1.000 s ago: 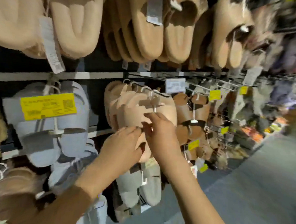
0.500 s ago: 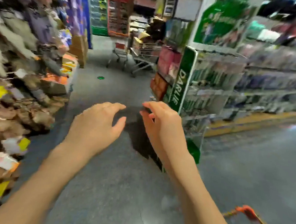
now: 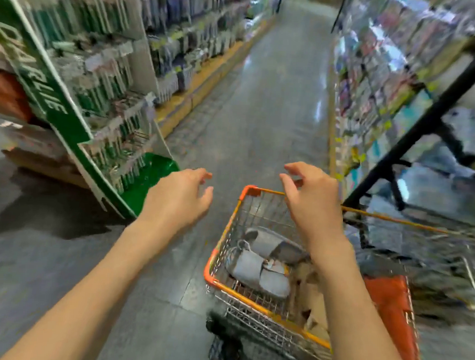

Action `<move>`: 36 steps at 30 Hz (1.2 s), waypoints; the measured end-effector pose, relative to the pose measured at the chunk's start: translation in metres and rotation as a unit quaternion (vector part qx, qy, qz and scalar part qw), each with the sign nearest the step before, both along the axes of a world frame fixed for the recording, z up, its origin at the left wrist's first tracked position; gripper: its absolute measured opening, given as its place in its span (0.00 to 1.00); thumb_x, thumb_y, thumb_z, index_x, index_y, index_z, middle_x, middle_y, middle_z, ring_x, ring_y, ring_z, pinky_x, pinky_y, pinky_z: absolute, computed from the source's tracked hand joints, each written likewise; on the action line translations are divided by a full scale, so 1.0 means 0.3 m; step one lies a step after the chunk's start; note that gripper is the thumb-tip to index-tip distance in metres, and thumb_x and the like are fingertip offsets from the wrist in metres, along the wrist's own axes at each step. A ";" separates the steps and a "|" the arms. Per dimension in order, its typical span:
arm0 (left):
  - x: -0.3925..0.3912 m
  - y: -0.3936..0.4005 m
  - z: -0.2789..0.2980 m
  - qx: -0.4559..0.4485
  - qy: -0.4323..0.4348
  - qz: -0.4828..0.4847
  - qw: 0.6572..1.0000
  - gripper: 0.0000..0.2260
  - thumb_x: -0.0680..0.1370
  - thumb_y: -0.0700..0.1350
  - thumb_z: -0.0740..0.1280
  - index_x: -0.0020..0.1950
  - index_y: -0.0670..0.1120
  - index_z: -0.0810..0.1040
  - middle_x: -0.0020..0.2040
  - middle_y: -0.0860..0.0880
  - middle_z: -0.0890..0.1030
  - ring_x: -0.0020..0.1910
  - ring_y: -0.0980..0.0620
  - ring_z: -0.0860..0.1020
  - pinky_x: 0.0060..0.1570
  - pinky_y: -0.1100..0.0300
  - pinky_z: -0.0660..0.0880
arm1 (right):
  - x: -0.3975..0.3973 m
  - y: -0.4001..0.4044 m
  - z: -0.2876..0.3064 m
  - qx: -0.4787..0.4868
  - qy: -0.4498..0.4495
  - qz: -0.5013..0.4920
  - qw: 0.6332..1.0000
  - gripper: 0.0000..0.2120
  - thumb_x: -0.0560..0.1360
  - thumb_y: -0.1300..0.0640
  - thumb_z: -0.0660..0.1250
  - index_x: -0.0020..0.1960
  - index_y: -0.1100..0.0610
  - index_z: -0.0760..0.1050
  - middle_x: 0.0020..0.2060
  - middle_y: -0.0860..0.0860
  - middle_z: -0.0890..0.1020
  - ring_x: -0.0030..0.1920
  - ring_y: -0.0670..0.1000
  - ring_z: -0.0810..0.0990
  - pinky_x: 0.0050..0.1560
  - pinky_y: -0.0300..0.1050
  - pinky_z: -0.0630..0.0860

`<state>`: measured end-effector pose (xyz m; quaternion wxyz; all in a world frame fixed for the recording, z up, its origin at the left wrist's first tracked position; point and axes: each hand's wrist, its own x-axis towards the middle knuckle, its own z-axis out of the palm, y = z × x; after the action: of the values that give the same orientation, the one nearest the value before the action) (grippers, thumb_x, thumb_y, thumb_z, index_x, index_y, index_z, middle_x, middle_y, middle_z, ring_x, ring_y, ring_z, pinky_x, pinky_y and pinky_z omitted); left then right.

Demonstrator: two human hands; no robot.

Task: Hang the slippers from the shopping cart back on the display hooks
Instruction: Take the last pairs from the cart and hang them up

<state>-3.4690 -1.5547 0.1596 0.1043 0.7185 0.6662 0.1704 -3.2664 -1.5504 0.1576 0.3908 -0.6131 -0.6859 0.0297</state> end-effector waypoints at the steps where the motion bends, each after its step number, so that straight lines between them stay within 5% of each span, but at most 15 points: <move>1: 0.038 0.022 -0.038 -0.013 -0.006 -0.012 1.000 0.15 0.77 0.50 0.62 0.63 0.50 0.75 0.60 0.50 0.79 0.60 0.47 0.76 0.55 0.54 0.72 | 0.048 -0.004 -0.026 -0.011 -0.013 -0.024 1.000 0.09 0.72 0.60 0.67 0.49 0.63 0.80 0.45 0.61 0.83 0.42 0.61 0.82 0.47 0.53 0.78; 14: 0.348 0.192 -0.492 -0.109 -0.058 -0.047 0.991 0.15 0.78 0.46 0.59 0.63 0.44 0.73 0.58 0.42 0.79 0.56 0.40 0.75 0.48 0.48 0.72 | 0.173 0.047 -0.460 -0.167 0.028 -0.133 0.977 0.11 0.77 0.59 0.62 0.58 0.62 0.77 0.52 0.57 0.81 0.52 0.55 0.79 0.49 0.44 0.71; 18: 0.415 0.231 -0.671 -0.122 -0.071 -0.066 0.988 0.20 0.78 0.42 0.60 0.70 0.41 0.66 0.59 0.38 0.76 0.58 0.38 0.74 0.53 0.47 0.71 | 0.189 0.078 -0.606 -0.198 0.052 -0.143 0.968 0.11 0.77 0.60 0.62 0.58 0.62 0.77 0.52 0.58 0.81 0.52 0.57 0.79 0.49 0.46 0.72; 30: 0.520 0.322 -1.049 -0.255 -0.014 -0.035 0.966 0.24 0.79 0.42 0.56 0.74 0.41 0.55 0.65 0.39 0.71 0.63 0.40 0.70 0.56 0.49 0.70 | 0.232 0.212 -0.975 -0.397 -0.032 -0.092 0.913 0.11 0.80 0.56 0.55 0.56 0.60 0.73 0.53 0.57 0.77 0.52 0.60 0.76 0.48 0.54 0.73; 36: 0.524 0.403 -1.178 -0.279 -0.001 0.008 0.960 0.24 0.80 0.42 0.55 0.75 0.42 0.53 0.66 0.40 0.69 0.64 0.41 0.70 0.56 0.47 0.70 | 0.195 0.312 -1.115 -0.408 -0.059 -0.045 0.910 0.14 0.80 0.58 0.54 0.64 0.61 0.70 0.61 0.57 0.75 0.56 0.61 0.76 0.50 0.51 0.70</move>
<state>-3.3117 -1.4339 -0.1937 0.3002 0.6556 0.6926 -0.0212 -3.2079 -1.4569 -0.1770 0.0661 -0.7502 -0.6072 0.2531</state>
